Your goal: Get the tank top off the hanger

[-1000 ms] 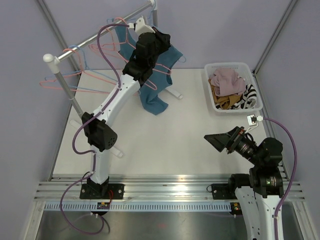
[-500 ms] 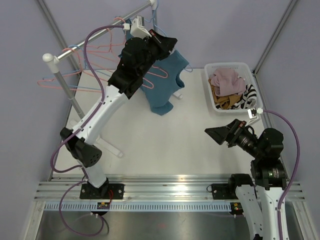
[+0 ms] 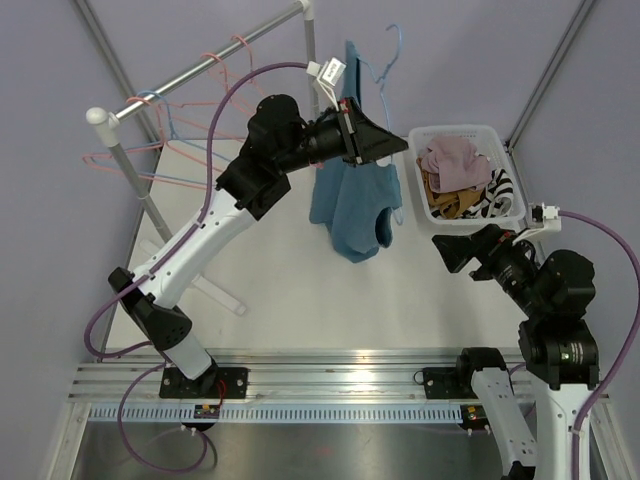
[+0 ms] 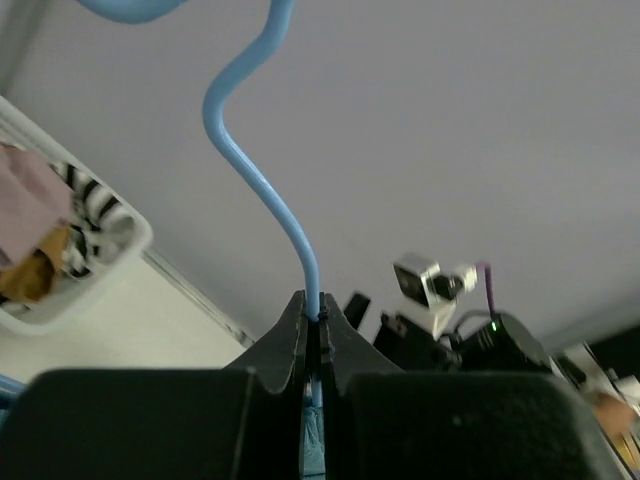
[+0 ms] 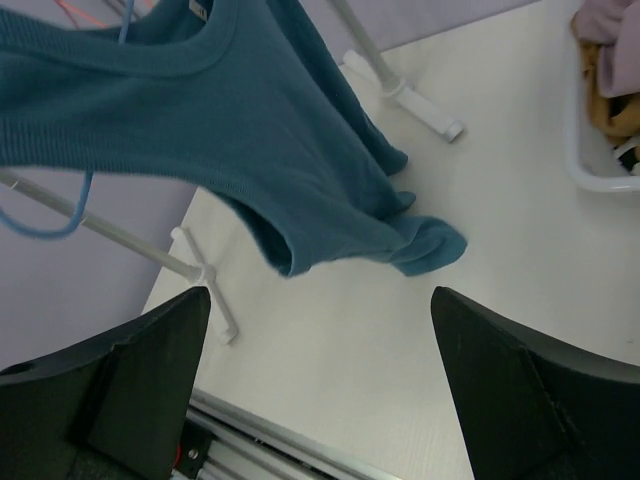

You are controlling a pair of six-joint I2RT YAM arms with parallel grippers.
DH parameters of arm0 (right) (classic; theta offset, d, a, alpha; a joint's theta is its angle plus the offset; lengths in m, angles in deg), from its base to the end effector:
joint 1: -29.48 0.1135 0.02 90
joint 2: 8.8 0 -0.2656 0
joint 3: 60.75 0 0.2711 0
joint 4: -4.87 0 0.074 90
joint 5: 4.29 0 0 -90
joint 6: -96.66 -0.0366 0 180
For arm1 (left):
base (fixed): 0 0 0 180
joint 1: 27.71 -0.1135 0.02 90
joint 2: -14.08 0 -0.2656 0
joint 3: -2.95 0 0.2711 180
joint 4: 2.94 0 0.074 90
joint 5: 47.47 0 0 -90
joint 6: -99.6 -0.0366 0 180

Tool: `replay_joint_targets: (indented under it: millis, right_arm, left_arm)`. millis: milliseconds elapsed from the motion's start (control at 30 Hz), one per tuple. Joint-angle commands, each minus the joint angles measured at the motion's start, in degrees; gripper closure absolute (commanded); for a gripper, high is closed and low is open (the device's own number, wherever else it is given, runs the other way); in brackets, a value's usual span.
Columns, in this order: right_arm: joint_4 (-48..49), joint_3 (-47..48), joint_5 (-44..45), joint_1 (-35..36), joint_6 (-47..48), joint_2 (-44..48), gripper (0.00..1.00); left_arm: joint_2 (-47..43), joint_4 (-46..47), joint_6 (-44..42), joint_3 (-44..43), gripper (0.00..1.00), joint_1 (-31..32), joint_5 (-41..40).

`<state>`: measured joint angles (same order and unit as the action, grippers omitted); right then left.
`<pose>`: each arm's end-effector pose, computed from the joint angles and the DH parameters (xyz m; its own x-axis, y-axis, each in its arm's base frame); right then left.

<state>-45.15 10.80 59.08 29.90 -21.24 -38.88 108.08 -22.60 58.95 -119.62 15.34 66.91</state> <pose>0.0987 0.0171 0.4103 -0.3419 0.4158 -0.8428 -0.3279 0.7876 0.5216 0.2693 -0.2723 0.5247 -0.6241 -0.3627 -0.6921 0.6850 0.1720 -0.7079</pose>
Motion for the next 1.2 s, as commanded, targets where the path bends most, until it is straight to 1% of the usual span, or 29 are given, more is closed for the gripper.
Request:
replay_joint_targets:
  millis: [0, 67, 133, 167, 233, 267, 300, 367, 400, 433, 467, 500, 533, 567, 633, 733, 833, 867, 933, 967, 1033, 1067, 1167]
  right_arm:
    - [-2.5, 2.8, 8.6, 0.0, 3.8, 2.5, 0.00]
    - [-2.5, 2.8, 10.4, 0.0, 3.6, 2.4, 0.01]
    - [-2.2, 3.0, 10.7, 0.0, 3.7, 1.1, 0.01]
    - [-2.0, 3.1, 10.6, 0.1, 3.7, 0.6, 0.01]
    - [0.5, 2.5, 8.5, 0.1, 3.6, -0.7, 0.01]
    - [1.8, 2.1, 5.0, 0.1, 3.6, -1.0, 0.00]
    - [5.1, 1.4, 2.7, 0.1, 3.8, -1.5, 0.01]
    - [8.1, 0.5, -2.3, 0.1, 3.7, -1.5, 0.01]
    - [12.0, -1.1, -3.7, 0.0, 3.1, -1.0, 0.01]
    - [14.0, -1.9, -5.0, 0.0, 3.0, -0.9, 0.01]
    - [16.0, -2.8, -8.6, 0.0, 2.9, -0.8, 0.01]
    - [19.6, -3.9, -10.5, 0.0, 2.7, -1.5, 0.02]
    - [21.1, -4.2, -12.0, 0.0, 2.6, -2.3, 0.02]
    - [22.5, -4.3, -14.4, 0.1, 2.2, -3.1, 0.03]
    - [25.2, -4.0, -15.4, 0.1, 3.2, -5.9, 0.09]
    - [28.6, -3.5, -16.5, 0.1, 5.2, -10.2, 0.16]
    - [34.6, -3.0, -22.0, 0.1, 4.9, -15.3, 0.22]
    - [36.3, -2.8, -23.5, 0.0, 4.5, -16.4, 0.23]
    - [36.5, -2.2, -24.2, 0.0, 4.2, -19.3, 0.23]
    - [40.4, -2.6, -24.3, 0.0, 3.0, -20.0, 0.23]
    - [43.2, -3.5, -24.8, 0.1, 1.4, -21.6, 0.23]
    - [46.2, -4.3, -26.3, 0.0, -0.6, -22.2, 0.23]
    - [48.8, -5.0, -27.9, 0.0, -2.3, -24.2, 0.24]
  left_arm:
    - [0.4, 2.8, -0.1, 0.7, 1.00, 2.1, 17.7]
    - [0.0, 2.7, -0.5, 2.4, 1.00, 2.6, 21.3]
    - [-1.3, 1.5, -1.7, 3.9, 1.00, 3.0, 23.1]
    - [-1.9, 0.6, -2.7, 6.0, 1.00, 3.2, 23.5]
    - [-4.6, -1.6, -6.0, 8.3, 1.00, 3.7, 24.1]
    - [-5.2, -2.6, -7.3, 9.1, 1.00, 3.9, 26.6]
    - [-6.2, -5.0, -8.3, 10.6, 1.00, 4.1, 28.2]
    - [-7.8, -7.6, -10.5, 12.4, 1.00, 4.1, 30.4]
    - [-8.7, -8.8, -11.3, 15.5, 1.00, 4.2, 30.7]
    - [-11.4, -8.3, -12.0, 17.4, 1.00, 4.2, 30.6]
    - [-12.7, -7.1, -11.7, 19.7, 1.00, 4.2, 30.4]
    - [-14.0, -4.5, -11.3, 21.7, 1.00, 4.4, 30.5]
    - [-15.1, -3.4, -10.8, 24.8, 1.00, 4.6, 31.0]
    - [-16.7, -2.6, -10.7, 26.1, 1.00, 4.7, 32.0]
    - [-17.9, -1.0, -10.3, 29.4, 1.00, 5.2, 32.7]
    - [-20.2, 0.6, -10.0, 32.2, 1.00, 5.5, 33.9]
    - [-22.4, 2.8, -9.1, 35.4, 1.00, 5.7, 34.9]
    - [-22.7, 3.4, -8.7, 36.9, 1.00, 5.7, 35.2]
    - [-24.0, 4.5, -8.3, 37.9, 1.00, 5.7, 35.3]
    - [-24.4, 5.5, -8.0, 38.5, 1.00, 5.8, 35.4]
    - [-25.2, 6.6, -7.1, 39.2, 1.00, 5.8, 36.0]
    - [-25.3, 8.0, -6.7, 39.4, 1.00, 5.9, 36.3]
    - [-25.4, 9.0, -5.6, 39.7, 1.00, 5.9, 36.4]
